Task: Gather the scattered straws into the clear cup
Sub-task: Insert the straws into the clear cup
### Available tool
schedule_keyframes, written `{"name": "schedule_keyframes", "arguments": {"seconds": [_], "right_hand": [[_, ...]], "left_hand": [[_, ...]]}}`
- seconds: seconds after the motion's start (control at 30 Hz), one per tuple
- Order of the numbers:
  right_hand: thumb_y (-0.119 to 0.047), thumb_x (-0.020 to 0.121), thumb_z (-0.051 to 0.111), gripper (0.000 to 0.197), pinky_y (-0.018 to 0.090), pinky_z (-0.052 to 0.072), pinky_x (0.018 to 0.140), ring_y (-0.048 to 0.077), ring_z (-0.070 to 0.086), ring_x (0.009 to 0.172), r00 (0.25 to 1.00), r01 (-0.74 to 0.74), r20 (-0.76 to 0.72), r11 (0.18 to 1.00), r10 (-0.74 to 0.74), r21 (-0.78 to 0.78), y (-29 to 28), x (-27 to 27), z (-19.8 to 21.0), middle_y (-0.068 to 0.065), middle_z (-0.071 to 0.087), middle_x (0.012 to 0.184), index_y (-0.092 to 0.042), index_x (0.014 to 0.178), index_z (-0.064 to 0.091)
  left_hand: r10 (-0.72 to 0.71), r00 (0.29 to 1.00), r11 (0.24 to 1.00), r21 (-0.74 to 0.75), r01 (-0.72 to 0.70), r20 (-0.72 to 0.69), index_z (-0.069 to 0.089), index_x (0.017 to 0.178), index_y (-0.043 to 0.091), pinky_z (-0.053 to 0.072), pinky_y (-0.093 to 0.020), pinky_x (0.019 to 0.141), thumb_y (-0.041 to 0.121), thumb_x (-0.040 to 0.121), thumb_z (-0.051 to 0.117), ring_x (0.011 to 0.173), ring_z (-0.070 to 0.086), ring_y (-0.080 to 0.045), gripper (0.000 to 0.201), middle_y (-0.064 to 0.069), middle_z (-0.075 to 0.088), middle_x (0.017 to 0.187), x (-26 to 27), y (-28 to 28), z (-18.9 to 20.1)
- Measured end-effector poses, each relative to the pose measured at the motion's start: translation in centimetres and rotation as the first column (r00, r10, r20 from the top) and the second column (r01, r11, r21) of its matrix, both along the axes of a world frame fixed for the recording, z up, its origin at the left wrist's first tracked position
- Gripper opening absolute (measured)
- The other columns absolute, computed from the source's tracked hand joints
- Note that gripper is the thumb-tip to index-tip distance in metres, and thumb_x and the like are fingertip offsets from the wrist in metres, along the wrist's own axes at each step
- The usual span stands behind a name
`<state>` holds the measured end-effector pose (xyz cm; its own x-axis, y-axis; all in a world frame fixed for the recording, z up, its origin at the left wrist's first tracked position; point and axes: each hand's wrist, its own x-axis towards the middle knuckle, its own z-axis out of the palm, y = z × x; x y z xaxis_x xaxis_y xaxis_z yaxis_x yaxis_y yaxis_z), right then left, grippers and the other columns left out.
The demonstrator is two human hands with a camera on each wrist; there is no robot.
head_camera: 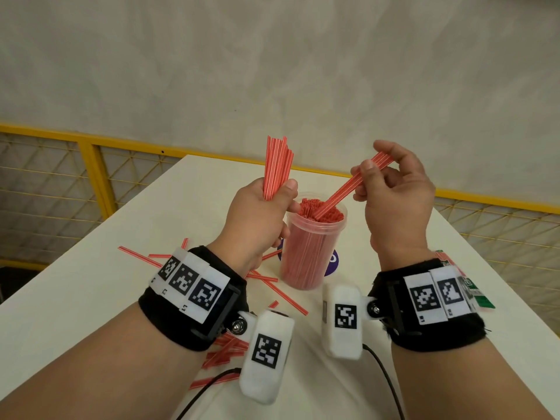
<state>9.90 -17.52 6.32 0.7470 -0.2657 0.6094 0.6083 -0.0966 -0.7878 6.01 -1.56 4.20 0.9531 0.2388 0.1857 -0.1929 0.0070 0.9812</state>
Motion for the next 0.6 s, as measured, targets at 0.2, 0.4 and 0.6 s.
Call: {"name": "schedule_keyframes", "arguments": {"seconds": [0.2, 0.4, 0.6], "right_hand": [[-0.017, 0.088, 0.067, 0.028, 0.019, 0.049, 0.073, 0.002, 0.067, 0.077, 0.998, -0.018, -0.058, 0.946, -0.001, -0.324, 0.7, 0.4, -1.2, -0.009, 0.072, 0.081, -0.039, 0.104, 0.067], [-0.027, 0.091, 0.062, 0.018, 0.021, 0.035, 0.099, 0.002, 0.052, 0.123, 0.935, -0.252, -0.352, 0.777, 0.041, -0.577, 0.6, 0.4, -1.5, -0.013, 0.058, 0.134, -0.031, 0.103, 0.075], [-0.01, 0.083, 0.069, 0.033, 0.022, 0.043, 0.093, 0.009, 0.056, 0.118, 0.889, -0.254, -0.449, 0.913, 0.09, -0.32, 0.4, 0.5, -1.7, -0.008, 0.062, 0.128, -0.036, 0.102, 0.072]], "left_hand": [[0.004, 1.0, 1.0, 0.008, -0.004, 0.006, 0.063, 0.095, 0.019, 0.038, -0.019, 0.037, 0.039, 0.096, 0.055, 0.039, 0.049, -0.007, 0.022, 0.007, 0.068, 0.07, 0.0, 0.0, 0.1], [0.011, 1.0, 1.0, 0.019, -0.011, 0.003, 0.063, 0.096, 0.02, 0.039, -0.019, 0.037, 0.04, 0.096, 0.055, 0.04, 0.049, -0.006, 0.022, 0.007, 0.068, 0.07, 0.0, 0.0, 0.0], [0.01, 1.0, 1.0, 0.017, -0.01, -0.003, 0.063, 0.095, 0.02, 0.039, -0.019, 0.038, 0.04, 0.096, 0.054, 0.04, 0.049, -0.006, 0.022, 0.008, 0.068, 0.069, -0.1, 0.0, 0.1]]}}
